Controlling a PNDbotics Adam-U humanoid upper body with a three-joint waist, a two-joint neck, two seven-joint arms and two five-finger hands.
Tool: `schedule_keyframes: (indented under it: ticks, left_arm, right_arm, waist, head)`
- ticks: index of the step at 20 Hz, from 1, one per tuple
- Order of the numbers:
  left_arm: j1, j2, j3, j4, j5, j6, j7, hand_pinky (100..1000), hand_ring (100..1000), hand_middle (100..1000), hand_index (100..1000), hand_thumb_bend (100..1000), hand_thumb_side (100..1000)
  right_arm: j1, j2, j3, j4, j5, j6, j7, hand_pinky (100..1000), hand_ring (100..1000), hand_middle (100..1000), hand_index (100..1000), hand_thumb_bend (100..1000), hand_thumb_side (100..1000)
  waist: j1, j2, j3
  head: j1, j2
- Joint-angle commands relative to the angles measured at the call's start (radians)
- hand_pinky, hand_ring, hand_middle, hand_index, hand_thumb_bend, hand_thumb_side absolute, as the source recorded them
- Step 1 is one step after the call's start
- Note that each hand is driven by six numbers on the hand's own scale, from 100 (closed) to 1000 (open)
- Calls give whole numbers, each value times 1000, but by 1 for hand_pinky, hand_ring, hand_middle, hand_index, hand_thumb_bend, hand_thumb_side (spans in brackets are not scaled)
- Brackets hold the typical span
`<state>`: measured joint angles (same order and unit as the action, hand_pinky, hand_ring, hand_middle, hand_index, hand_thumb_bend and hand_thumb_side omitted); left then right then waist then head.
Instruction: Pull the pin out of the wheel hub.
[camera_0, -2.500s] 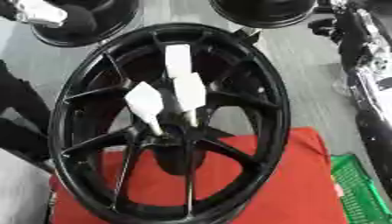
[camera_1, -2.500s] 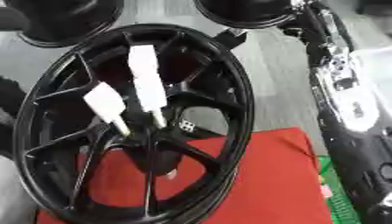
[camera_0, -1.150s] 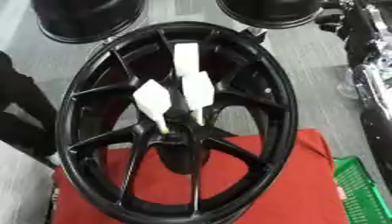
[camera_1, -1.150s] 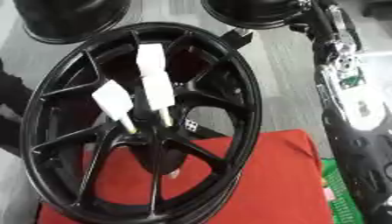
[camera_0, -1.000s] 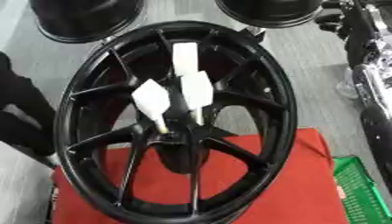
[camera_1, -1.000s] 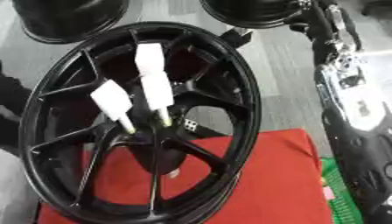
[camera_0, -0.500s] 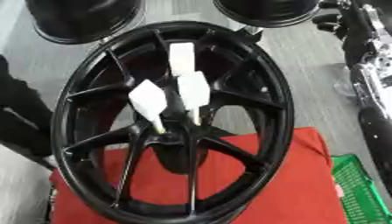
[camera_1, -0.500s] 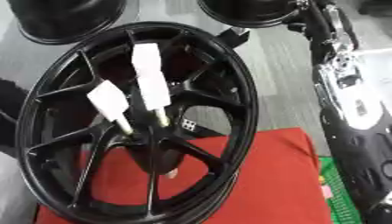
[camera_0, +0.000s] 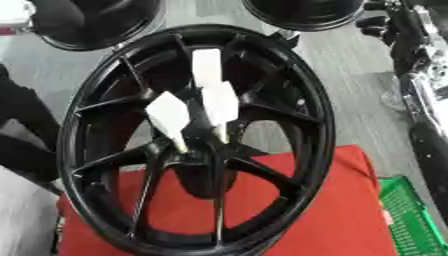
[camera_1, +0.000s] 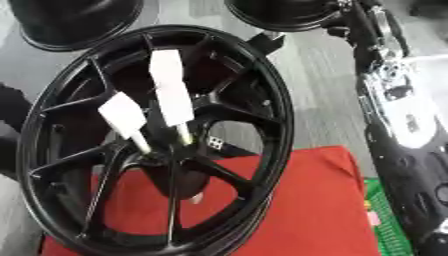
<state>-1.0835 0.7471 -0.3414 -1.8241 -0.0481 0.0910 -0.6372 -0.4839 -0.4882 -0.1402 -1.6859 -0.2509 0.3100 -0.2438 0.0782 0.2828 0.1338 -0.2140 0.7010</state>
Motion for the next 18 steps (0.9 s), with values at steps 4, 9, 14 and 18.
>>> schedule_keyframes:
  ticks: [4,9,14,18]
  left_arm:
    - [-34,11,-8,6,-6,-7,-153,814,840,819,825,595,417]
    - [-46,9,-20,12,-15,-8,-206,826,851,824,823,598,455]
    - [-57,23,-102,85,-45,1,-263,822,829,783,826,633,517]
    - [-55,24,-133,110,-59,-11,-269,818,830,783,828,633,532]
  right_arm:
    - [-14,-22,0,-9,4,-1,3,765,628,682,721,100,673]
    - [-13,-22,0,-10,4,0,3,765,628,681,721,100,673]
    - [-15,-23,1,-8,2,2,5,765,627,681,720,100,674]
    - [-15,-24,2,-8,1,2,5,765,627,681,720,100,675]
  waist:
    - [-1,-23,0]
    - [0,-24,0]
    - [5,-24,-4]
    - [5,-24,-3]
  head:
    - [-10,-13]
    - [-10,-17]
    - [-2,-14]
    - [4,-12]
